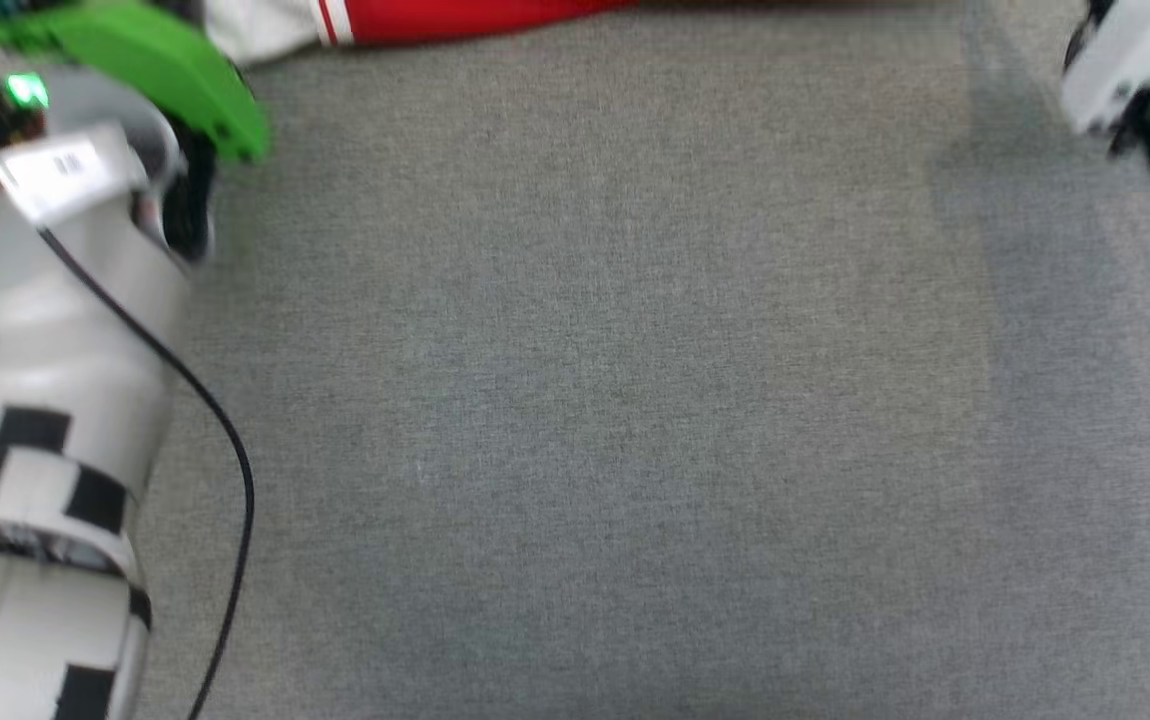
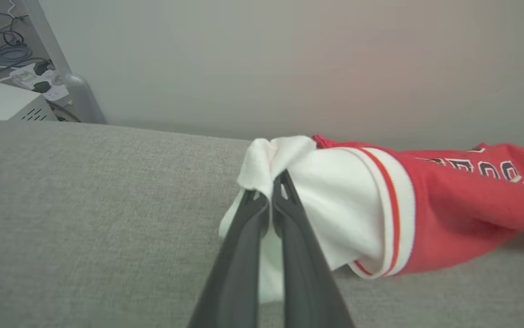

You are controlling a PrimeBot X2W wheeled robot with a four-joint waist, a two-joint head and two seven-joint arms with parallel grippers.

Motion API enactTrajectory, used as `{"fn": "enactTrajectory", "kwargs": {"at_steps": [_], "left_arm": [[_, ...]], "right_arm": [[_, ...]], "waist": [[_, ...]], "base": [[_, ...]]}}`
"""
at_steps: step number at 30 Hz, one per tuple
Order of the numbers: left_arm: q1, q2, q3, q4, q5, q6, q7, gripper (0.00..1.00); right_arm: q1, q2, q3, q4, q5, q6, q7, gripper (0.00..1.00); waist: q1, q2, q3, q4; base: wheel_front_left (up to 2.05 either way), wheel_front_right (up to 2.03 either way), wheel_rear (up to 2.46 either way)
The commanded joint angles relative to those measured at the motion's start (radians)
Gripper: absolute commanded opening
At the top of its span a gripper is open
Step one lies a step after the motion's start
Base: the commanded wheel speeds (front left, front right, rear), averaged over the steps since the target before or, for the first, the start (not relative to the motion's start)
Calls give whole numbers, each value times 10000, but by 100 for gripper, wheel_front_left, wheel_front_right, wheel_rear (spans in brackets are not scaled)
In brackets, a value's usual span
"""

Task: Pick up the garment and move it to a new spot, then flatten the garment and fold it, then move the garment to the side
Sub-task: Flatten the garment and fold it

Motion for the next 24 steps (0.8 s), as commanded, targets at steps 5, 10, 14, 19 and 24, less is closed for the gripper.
{"fn": "enactTrajectory", "kwargs": {"at_steps": [5,10,14,19,24], "left_arm": [[2331,178,252,-1310,-211,-73,-141,0],[4487,300,827,-2964,4,-20,-146,0],[6332,413,1180,-4087,134,293,-147,0],[8466,646,1496,-5711,210,940,-147,0],[10395,891,1519,-7424,296,1840,-14,0]], "right_arm": [[2340,-516,305,-722,976,-9,-560,0],[4166,-963,306,-1469,1441,-9,-990,0],[5611,-1102,192,-2023,1582,-9,-1158,0],[7356,-1258,-328,-2610,1431,-9,-1151,0],[8938,-1206,-1056,-3277,930,-9,-929,0]], "waist": [[-1,0,-1290,287],[-1,0,-2101,418],[-1,0,-2880,384],[-1,0,-3613,373],[-1,0,-3999,373]], "base": [[0,0,0],[0,0,0],[0,0,0],[0,0,0],[0,0,0]]}}
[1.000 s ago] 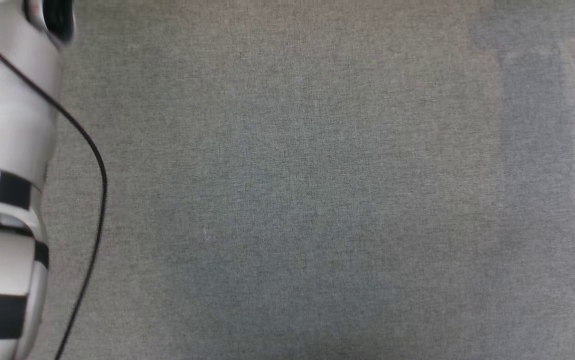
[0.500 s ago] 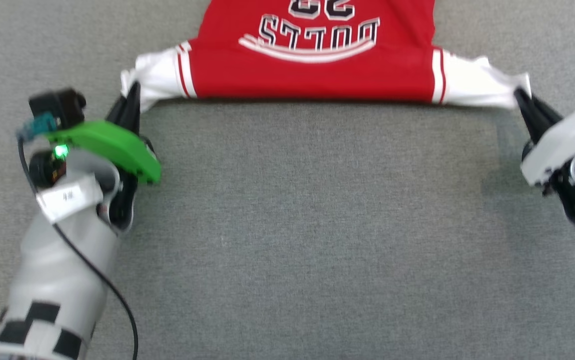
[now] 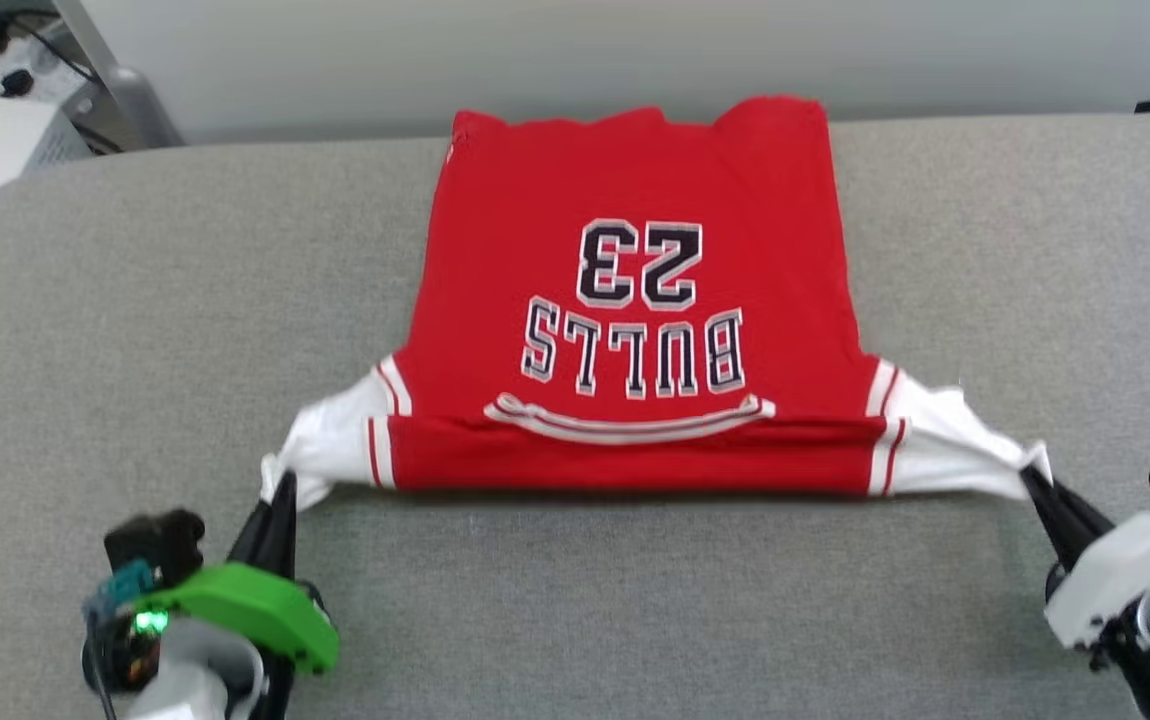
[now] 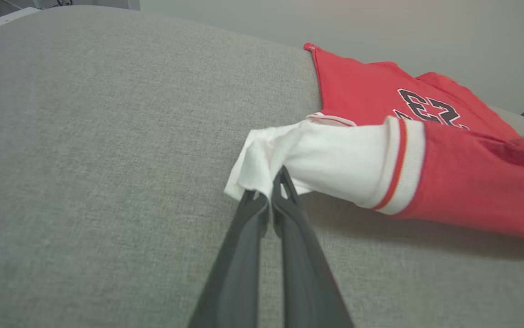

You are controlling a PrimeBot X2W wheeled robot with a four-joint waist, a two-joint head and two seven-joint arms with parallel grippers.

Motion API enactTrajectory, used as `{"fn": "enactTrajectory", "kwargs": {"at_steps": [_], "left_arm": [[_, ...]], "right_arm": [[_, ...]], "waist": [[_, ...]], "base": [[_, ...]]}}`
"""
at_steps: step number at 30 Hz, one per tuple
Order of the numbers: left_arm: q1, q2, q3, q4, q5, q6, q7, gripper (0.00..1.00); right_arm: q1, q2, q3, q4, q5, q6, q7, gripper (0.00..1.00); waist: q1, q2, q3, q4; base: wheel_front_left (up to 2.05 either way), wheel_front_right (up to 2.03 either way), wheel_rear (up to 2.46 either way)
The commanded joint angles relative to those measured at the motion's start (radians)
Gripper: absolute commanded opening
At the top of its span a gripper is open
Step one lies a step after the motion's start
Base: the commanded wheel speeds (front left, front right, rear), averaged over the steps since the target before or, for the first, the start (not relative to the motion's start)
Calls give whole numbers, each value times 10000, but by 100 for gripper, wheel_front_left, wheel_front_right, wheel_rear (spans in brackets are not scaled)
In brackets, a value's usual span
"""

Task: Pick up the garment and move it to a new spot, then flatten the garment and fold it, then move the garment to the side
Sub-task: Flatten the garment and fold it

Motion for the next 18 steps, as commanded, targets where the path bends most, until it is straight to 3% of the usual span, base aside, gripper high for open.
{"fn": "enactTrajectory", "kwargs": {"at_steps": [1,9,16,17,18], "left_arm": [[555,263,111,-373,24,315,93,0],[3003,478,-88,-2666,56,1397,653,0],[3731,395,-279,-3230,56,1680,738,0],[3691,384,-322,-3234,82,1649,725,0],[3604,372,-377,-3240,133,1603,696,0]], "right_arm": [[537,5,-342,-122,-113,-19,82,0],[3254,957,-2564,-1504,-1140,-19,491,0],[4744,2202,-3862,-2852,-2385,-19,1495,0],[4819,2342,-3945,-3012,-2467,-19,1618,18],[4880,2472,-4044,-3213,-2596,-19,1727,49]], "waist": [[2,0,-525,52],[2,0,-902,242],[2,0,-1001,397],[2,0,-1006,439],[2,0,-1007,497]], "base": [[0,0,0],[0,0,0],[0,0,0],[0,0,0],[0,0,0]]}}
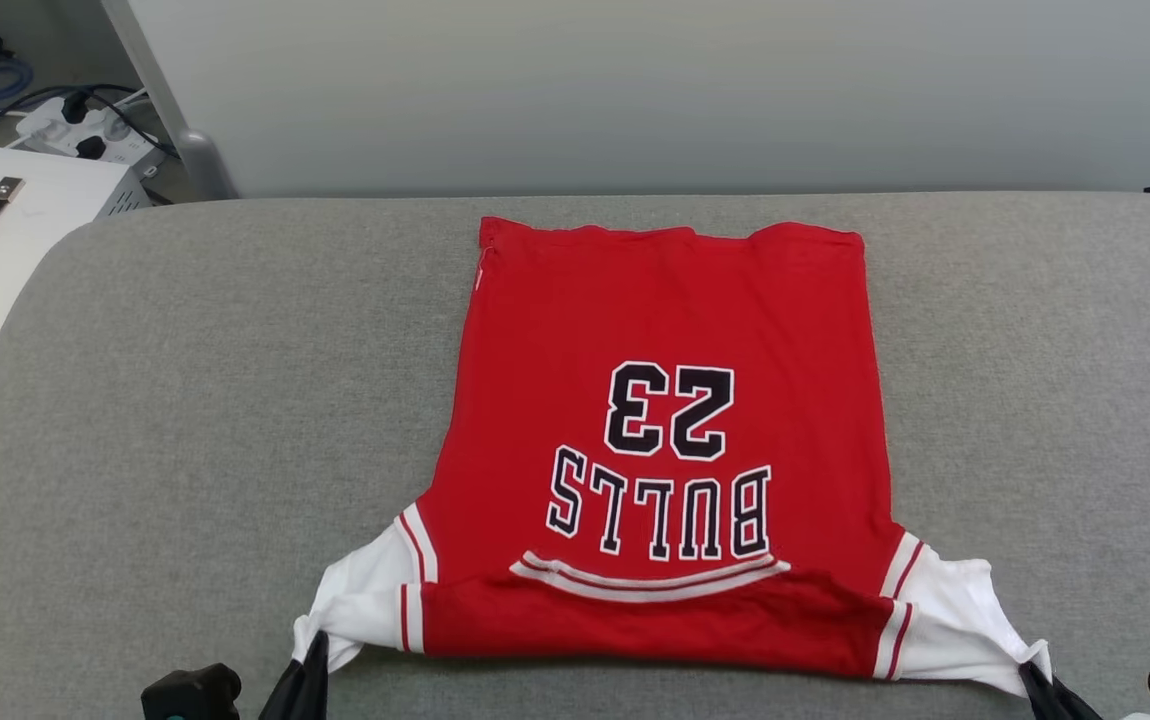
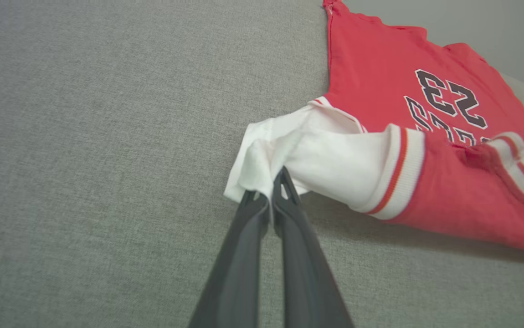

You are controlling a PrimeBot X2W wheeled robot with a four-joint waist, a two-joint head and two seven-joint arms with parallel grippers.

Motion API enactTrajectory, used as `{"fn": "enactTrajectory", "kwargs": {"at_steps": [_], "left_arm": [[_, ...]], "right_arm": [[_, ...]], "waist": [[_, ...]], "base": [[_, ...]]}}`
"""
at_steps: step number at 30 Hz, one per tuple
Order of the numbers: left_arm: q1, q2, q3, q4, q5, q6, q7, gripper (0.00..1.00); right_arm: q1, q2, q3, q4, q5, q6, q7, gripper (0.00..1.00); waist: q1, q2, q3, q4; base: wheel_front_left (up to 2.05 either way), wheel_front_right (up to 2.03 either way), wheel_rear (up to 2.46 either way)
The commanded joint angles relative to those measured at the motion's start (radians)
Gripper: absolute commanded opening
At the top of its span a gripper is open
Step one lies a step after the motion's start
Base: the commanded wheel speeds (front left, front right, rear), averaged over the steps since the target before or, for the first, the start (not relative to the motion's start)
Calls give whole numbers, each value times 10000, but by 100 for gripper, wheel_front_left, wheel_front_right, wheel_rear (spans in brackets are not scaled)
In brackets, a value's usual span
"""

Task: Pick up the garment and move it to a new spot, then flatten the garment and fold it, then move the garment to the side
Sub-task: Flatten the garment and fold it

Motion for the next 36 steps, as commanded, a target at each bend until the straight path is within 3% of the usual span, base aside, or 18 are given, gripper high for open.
{"fn": "enactTrajectory", "kwargs": {"at_steps": [1,7,11,17,25,36], "left_arm": [[-98,71,-33,0,133,-6,-32,0],[-676,-88,-459,-267,543,-78,-60,0],[-1036,-205,-616,-449,815,-38,-181,0],[-1749,-475,-921,-841,1224,-73,-328,0],[-2782,-1078,-1291,-1065,1692,-281,-618,0],[-3779,-1860,-1575,-1156,2134,-711,-821,0]], "right_arm": [[96,50,-130,-204,-138,-11,105,100],[-407,266,-654,-1191,-523,-11,102,100],[-1529,128,-1148,-1139,-739,-11,94,100],[-4196,-667,-1483,160,-722,-11,997,100],[-7708,-2028,-1162,2521,-426,-11,2662,100],[-11366,-2888,-170,4622,-750,-11,5328,100]], "waist": [[1,0,1,112],[1,0,141,476],[1,0,438,762],[1,0,1334,1453],[1,0,2803,2480],[1,0,4497,3288]], "base": [[0,0,0],[0,0,0],[0,0,0],[0,0,0],[0,0,0],[0,0,0]]}}
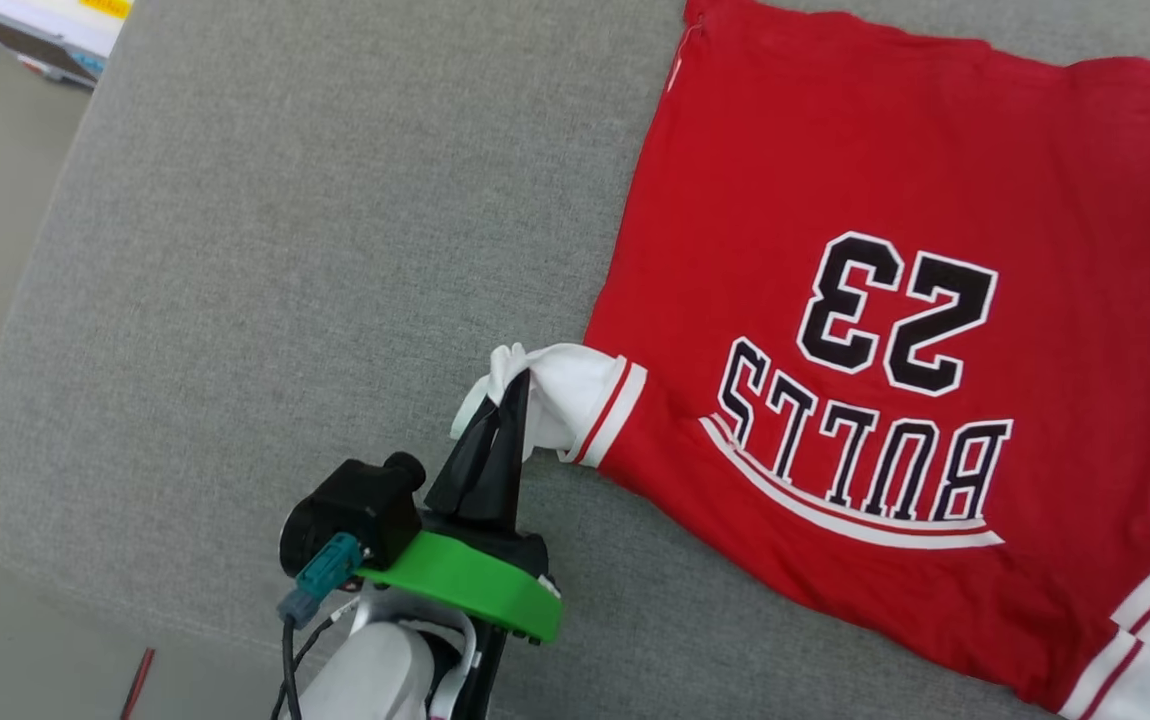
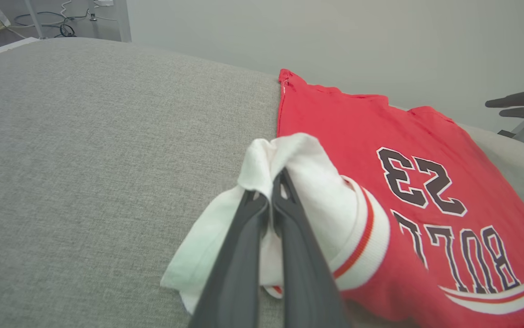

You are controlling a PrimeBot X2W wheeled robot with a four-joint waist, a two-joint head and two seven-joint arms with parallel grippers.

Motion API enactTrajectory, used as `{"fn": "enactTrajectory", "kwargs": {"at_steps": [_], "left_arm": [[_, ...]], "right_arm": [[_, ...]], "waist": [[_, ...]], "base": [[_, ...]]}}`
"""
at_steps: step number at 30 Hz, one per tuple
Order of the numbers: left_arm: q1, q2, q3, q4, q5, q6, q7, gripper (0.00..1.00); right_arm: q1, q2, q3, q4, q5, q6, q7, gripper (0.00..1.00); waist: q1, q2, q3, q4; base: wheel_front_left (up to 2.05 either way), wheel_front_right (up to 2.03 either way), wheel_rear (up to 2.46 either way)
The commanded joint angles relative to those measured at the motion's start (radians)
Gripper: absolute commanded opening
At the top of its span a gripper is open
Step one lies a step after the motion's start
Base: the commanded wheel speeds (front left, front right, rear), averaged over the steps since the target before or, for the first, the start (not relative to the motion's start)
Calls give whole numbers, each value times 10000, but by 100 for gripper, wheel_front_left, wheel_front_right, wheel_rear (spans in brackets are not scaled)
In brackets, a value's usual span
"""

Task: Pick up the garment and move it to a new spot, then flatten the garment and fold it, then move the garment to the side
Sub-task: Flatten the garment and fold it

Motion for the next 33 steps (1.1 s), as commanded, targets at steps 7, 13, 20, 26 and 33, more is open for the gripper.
{"fn": "enactTrajectory", "kwargs": {"at_steps": [7,13,20,26,33], "left_arm": [[-611,-576,-120,-2,406,-397,-131,0],[-603,-799,133,46,584,-608,-136,0],[-493,-883,319,204,740,-867,-138,0],[-289,-850,550,454,781,-868,-138,0],[92,-364,850,665,708,-799,-23,0]], "right_arm": [[-1187,-300,370,749,-260,-6,490,100],[-821,-83,810,1694,114,-6,2025,100],[-571,41,986,2006,405,-6,3287,0],[-769,-208,922,1659,321,-6,2625,0],[-227,-567,1081,1161,376,-6,1906,0]], "waist": [[-1,0,1698,1069],[-1,0,1796,1062],[-1,0,1571,1012],[-1,0,959,762],[-1,0,-232,-65]], "base": [[0,0,0],[0,0,0],[0,0,0],[0,0,0],[0,0,0]]}}
